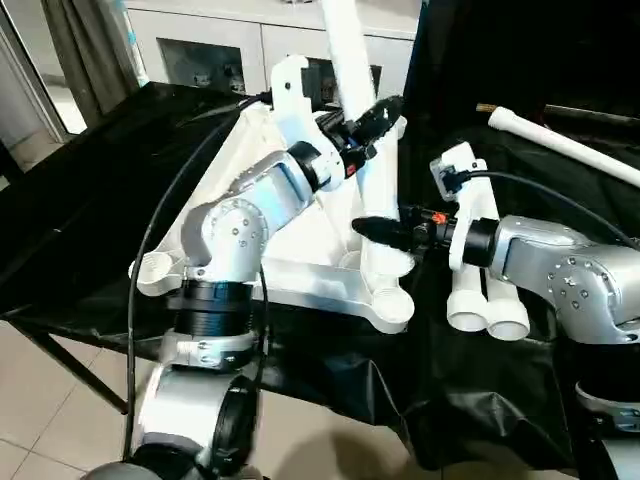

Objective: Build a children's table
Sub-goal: Insert table leg to table base

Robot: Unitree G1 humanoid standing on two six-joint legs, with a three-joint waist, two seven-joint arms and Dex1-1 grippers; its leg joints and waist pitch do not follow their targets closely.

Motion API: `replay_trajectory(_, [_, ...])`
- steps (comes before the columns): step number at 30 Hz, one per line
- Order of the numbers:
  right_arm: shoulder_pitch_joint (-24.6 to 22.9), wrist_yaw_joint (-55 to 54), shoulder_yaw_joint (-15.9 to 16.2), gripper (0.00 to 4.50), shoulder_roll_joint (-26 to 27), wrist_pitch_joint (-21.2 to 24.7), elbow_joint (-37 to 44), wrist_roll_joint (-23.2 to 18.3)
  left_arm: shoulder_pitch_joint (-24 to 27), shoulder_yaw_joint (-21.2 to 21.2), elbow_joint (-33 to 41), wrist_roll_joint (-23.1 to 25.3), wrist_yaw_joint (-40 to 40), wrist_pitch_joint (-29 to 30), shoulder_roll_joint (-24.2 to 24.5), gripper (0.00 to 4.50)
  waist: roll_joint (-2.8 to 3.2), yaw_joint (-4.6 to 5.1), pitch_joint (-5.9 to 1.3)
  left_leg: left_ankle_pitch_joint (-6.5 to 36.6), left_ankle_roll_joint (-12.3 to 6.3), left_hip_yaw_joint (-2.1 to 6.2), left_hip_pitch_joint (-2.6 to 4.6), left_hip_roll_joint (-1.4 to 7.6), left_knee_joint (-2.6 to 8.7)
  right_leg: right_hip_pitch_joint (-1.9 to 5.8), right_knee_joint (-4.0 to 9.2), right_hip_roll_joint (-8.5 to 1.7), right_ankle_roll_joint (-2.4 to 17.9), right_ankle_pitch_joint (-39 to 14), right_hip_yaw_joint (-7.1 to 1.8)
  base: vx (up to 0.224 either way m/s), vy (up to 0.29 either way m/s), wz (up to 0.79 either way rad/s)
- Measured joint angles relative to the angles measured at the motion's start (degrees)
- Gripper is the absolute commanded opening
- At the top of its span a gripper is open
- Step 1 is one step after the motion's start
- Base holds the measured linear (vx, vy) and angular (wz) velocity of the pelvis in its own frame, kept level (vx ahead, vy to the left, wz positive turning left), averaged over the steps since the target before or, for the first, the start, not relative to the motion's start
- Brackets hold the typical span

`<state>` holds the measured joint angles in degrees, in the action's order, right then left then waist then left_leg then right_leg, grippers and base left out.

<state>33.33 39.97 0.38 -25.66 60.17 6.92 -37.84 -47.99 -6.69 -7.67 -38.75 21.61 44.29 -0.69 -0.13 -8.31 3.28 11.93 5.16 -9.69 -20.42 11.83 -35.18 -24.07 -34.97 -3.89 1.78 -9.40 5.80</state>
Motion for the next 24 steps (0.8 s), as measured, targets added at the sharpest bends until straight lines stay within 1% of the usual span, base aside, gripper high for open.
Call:
replay_trajectory(2, [-0.02, 3.83, -0.08, 3.02, -2.6, 1.6, 1.07, -2.33, 0.43, 1.67, 0.46, -1.64, 5.5, 1.85, 2.05, 1.86, -0.01, -0.07, 0.0, 0.01, -0.01, -0.01, -0.04, 0.0, 0.0, -0.03, 0.01, -0.01, 0.0, 0.0, 0.0, 0.0, 0.0, 0.0])
replay_trajectory(4, [-0.06, 6.11, -0.14, 3.09, -3.79, 2.19, 2.64, -3.7, 0.5, 1.93, 0.57, -2.82, 8.47, 2.62, 3.09, 1.86, -0.02, -0.07, 0.0, 0.01, -0.01, -0.01, -0.02, 0.01, 0.0, -0.01, 0.0, 0.0, 0.0, 0.0, 0.0, 0.0, 0.0, 0.0])
replay_trajectory(5, [-0.55, 7.84, -0.13, 3.13, -4.94, 2.77, 3.75, -4.88, 0.5, 1.99, 0.7, -4.47, 11.47, 3.44, 3.65, 1.86, -0.03, -0.12, 0.0, 0.01, -0.01, -0.03, -0.03, 0.0, 0.0, -0.01, 0.0, -0.01, 0.0, 0.0, 0.0, 0.0, 0.0, 0.0])
replay_trajectory(7, [-1.2, 9.7, -0.08, 3.13, -6.23, 3.43, 4.58, -5.85, 0.5, 1.91, 1.43, -6.37, 14.85, 4.34, 4.64, 1.86, -0.04, -0.15, 0.0, 0.0, -0.01, -0.02, 0.0, 0.0, 0.0, 0.01, 0.0, -0.01, 0.01, 0.0, 0.0, 0.0, 0.0, 0.0])
replay_trajectory(9, [-2.41, 11.96, 0.12, 3.13, -8.06, 3.85, 5.55, -6.89, 0.42, 1.02, 1.76, -8.95, 18.94, 5.43, 5.68, 1.86, -0.04, -0.16, 0.0, 0.0, -0.01, -0.03, 0.03, 0.0, -0.01, 0.02, -0.02, -0.02, 0.02, 0.01, 0.0, 0.0, 0.0, 0.0])
replay_trajectory(11, [-2.44, 13.63, 0.09, 3.13, -8.9, 4.21, 6.58, -8.0, 0.35, -0.41, 1.72, -11.3, 21.35, 6.62, 6.26, 1.86, -0.05, 0.03, -0.01, -0.02, 0.0, -0.04, 0.12, 0.01, 0.0, 0.07, -0.04, 0.0, 0.03, 0.02, 0.0, 0.0, 0.0, 0.0])
replay_trajectory(13, [-2.44, 14.4, 0.08, 3.13, -8.99, 4.34, 7.1, -9.13, 0.32, -0.98, 1.71, -12.99, 22.6, 7.28, 6.23, 1.85, -0.05, 0.04, -0.01, -0.02, 0.01, -0.06, 0.16, 0.0, -0.01, 0.09, -0.05, 0.0, 0.03, 0.02, 0.0, 0.0, 0.0, 0.0])
replay_trajectory(14, [-2.44, 14.54, 0.08, 2.83, -8.98, 4.43, 7.56, -9.62, 0.32, -1.24, 1.71, -13.66, 23.1, 7.69, 6.18, 1.85, -0.05, 0.0, -0.01, -0.03, 0.02, -0.05, 0.16, 0.0, -0.01, 0.1, -0.05, 0.0, 0.03, 0.02, 0.0, 0.0, 0.0, 0.0])
replay_trajectory(17, [-2.44, 15.01, 0.02, 2.73, -8.67, 4.62, 8.08, -10.55, 0.32, -1.38, 1.71, -14.37, 23.88, 7.9, 6.17, 1.85, -0.08, -0.06, -0.03, -0.05, -0.01, -0.04, 0.14, 0.0, -0.01, 0.11, -0.04, -0.01, 0.02, 0.02, 0.0, 0.0, 0.0, 0.0])
replay_trajectory(18, [-2.45, 14.95, 0.01, 2.62, -8.66, 4.65, 8.1, -10.77, 0.33, -1.37, 1.72, -14.42, 23.99, 7.96, 6.08, 1.85, -0.08, -0.09, -0.03, -0.05, -0.02, -0.04, 0.13, 0.0, -0.01, 0.11, -0.04, -0.01, 0.02, 0.02, 0.0, 0.0, 0.0, 0.0])
replay_trajectory(19, [-2.45, 14.93, 0.02, 2.38, -8.66, 4.69, 8.09, -10.93, 0.33, -1.37, 1.72, -14.47, 24.21, 7.96, 6.01, 1.85, -0.09, -0.11, -0.03, -0.05, -0.02, -0.03, 0.12, 0.0, -0.01, 0.1, -0.04, -0.01, 0.02, 0.02, 0.0, 0.0, 0.0, 0.0])
replay_trajectory(21, [-2.44, 14.94, -0.12, 2.35, -8.65, 4.61, 8.09, -11.1, 0.37, -1.19, 1.72, -14.48, 24.37, 8.22, 5.96, 1.85, -0.09, -0.17, -0.02, -0.05, -0.02, -0.03, 0.11, 0.0, -0.01, 0.09, -0.03, -0.01, 0.02, 0.02, 0.0, 0.0, 0.0, 0.0])
replay_trajectory(23, [-2.45, 14.89, -0.15, 2.13, -8.48, 4.62, 8.01, -11.14, 0.37, -1.15, 1.72, -14.48, 24.42, 8.3, 5.97, 1.85, -0.1, -0.18, -0.02, -0.05, -0.03, -0.03, 0.1, 0.0, 0.0, 0.09, -0.03, 0.0, 0.02, 0.02, 0.0, 0.0, 0.0, 0.0])
replay_trajectory(24, [-2.45, 14.84, -0.15, 2.13, -8.34, 4.62, 7.95, -11.15, 0.37, -1.16, 1.72, -14.48, 24.42, 8.31, 5.99, 1.85, -0.1, -0.15, -0.02, -0.05, -0.03, -0.03, 0.1, 0.0, 0.0, 0.08, -0.03, 0.0, 0.02, 0.02, 0.0, 0.0, 0.0, 0.0])
